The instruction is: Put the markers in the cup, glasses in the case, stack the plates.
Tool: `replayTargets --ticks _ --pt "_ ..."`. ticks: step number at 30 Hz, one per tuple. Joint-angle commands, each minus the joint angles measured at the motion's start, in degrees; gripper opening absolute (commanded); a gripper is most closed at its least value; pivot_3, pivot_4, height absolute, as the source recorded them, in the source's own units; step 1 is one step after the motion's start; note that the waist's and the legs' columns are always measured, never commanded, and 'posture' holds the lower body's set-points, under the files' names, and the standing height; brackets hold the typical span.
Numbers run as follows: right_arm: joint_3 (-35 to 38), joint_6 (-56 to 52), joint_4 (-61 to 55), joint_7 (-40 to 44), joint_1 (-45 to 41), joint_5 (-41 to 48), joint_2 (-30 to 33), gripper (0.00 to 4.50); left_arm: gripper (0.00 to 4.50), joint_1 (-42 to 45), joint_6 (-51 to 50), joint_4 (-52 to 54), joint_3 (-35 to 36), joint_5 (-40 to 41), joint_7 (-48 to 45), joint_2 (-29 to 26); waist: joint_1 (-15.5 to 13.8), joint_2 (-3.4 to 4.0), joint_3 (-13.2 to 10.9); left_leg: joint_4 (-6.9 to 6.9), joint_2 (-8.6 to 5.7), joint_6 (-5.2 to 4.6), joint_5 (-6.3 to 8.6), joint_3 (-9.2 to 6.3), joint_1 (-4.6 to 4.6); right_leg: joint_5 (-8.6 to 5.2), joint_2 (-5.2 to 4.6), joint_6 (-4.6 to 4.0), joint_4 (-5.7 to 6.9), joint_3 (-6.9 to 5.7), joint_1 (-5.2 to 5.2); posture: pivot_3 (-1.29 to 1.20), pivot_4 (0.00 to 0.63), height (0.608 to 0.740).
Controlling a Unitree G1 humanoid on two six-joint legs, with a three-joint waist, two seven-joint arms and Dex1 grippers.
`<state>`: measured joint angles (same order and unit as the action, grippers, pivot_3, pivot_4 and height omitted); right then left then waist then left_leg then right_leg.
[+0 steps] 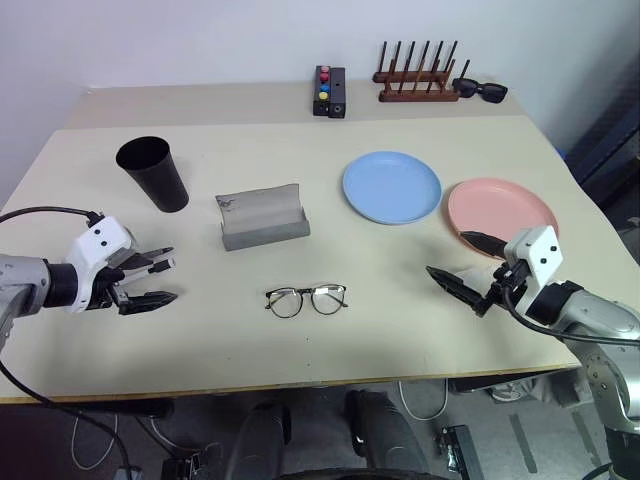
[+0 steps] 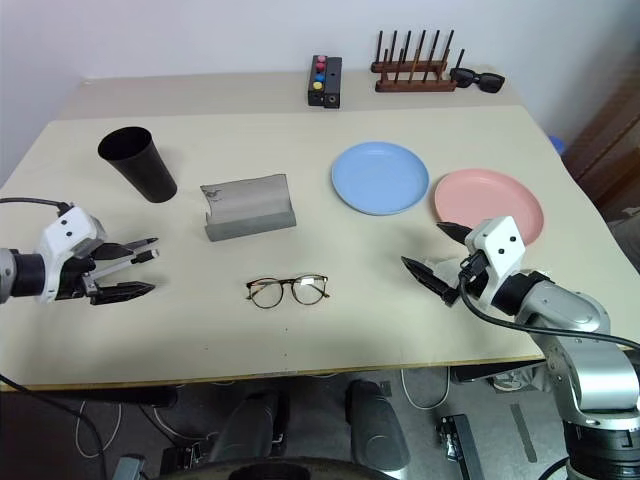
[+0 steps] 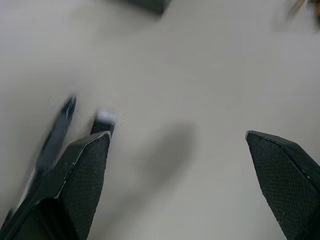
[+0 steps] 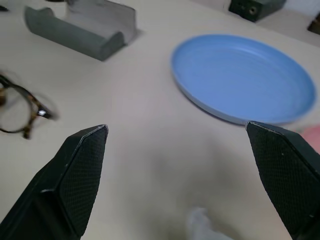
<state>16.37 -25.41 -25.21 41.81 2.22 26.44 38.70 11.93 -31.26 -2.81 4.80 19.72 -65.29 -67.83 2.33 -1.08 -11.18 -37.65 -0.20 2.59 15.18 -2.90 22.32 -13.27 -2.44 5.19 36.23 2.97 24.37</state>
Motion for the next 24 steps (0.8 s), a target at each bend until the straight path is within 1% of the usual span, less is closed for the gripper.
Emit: replayTargets --ticks 1,5,12,15,20,22,24 --pt "0.1 -1.0 -4.3 -2.1 0.1 1.5 -1.1 4.5 4.45 6.4 6.6 -9.5 -5.7 -7.5 -3.5 -1.4 0.0 -0.02 0.0 0.0 0.0 0.0 0.0 -0.01 0.02 0.0 0.02 0.0 -0.01 -0.01 0.0 0.0 0.15 0.735" --pt "0.4 -1.8 -5.5 -3.3 0.5 2.0 -1.6 4.5 4.45 13.3 7.8 -16.9 -9.2 -10.1 -5.4 2.0 -0.2 -0.02 0.0 -0.01 -0.02 0.0 0.0 -0.01 0.06 0.01 0.0 0.02 -0.01 -0.01 0.01 0.0 0.15 0.735" --pt "-0.3 -1.9 -6.8 -3.9 0.6 2.7 -1.7 4.5 4.45 17.6 10.5 -24.9 -13.0 -14.6 -8.0 5.3 -0.1 -0.03 0.0 -0.03 -0.01 0.0 0.0 -0.02 0.06 0.02 0.01 0.04 0.03 -0.01 0.01 0.0 0.15 0.735" --pt "-0.8 -4.0 -9.5 -2.5 -0.5 6.4 -1.0 4.5 4.45 18.2 11.5 -26.1 -13.2 -15.3 -9.3 5.8 -0.1 -0.02 0.0 -0.04 -0.01 0.0 0.0 -0.03 0.03 0.02 0.01 0.04 0.09 -0.01 0.01 0.0 0.15 0.735" --pt "-7.1 -6.6 -14.6 -0.8 -4.1 8.9 -0.4 4.5 4.45 18.6 13.5 -27.9 -13.8 -17.8 -9.4 6.1 0.0 -0.01 0.0 -0.05 0.0 0.0 0.0 -0.05 -0.01 0.02 0.01 0.04 0.15 -0.01 0.01 0.0 0.15 0.735" --pt "-11.3 -6.8 -15.6 -0.3 -6.9 8.0 -0.7 4.5 4.45 18.3 14.3 -28.2 -13.9 -18.5 -9.3 6.3 0.0 -0.02 0.0 -0.07 0.01 0.0 0.0 -0.05 -0.01 0.01 0.01 0.03 0.16 -0.01 0.01 0.0 0.15 0.735" --pt "-17.1 -6.3 -15.7 0.2 -11.1 6.5 -2.2 4.5 4.45 18.1 14.4 -27.9 -13.8 -18.7 -9.2 6.6 0.1 0.02 0.1 -0.1 0.01 0.0 0.0 -0.04 -0.01 0.01 0.01 0.03 0.16 -0.01 0.01 0.0 0.15 0.735"
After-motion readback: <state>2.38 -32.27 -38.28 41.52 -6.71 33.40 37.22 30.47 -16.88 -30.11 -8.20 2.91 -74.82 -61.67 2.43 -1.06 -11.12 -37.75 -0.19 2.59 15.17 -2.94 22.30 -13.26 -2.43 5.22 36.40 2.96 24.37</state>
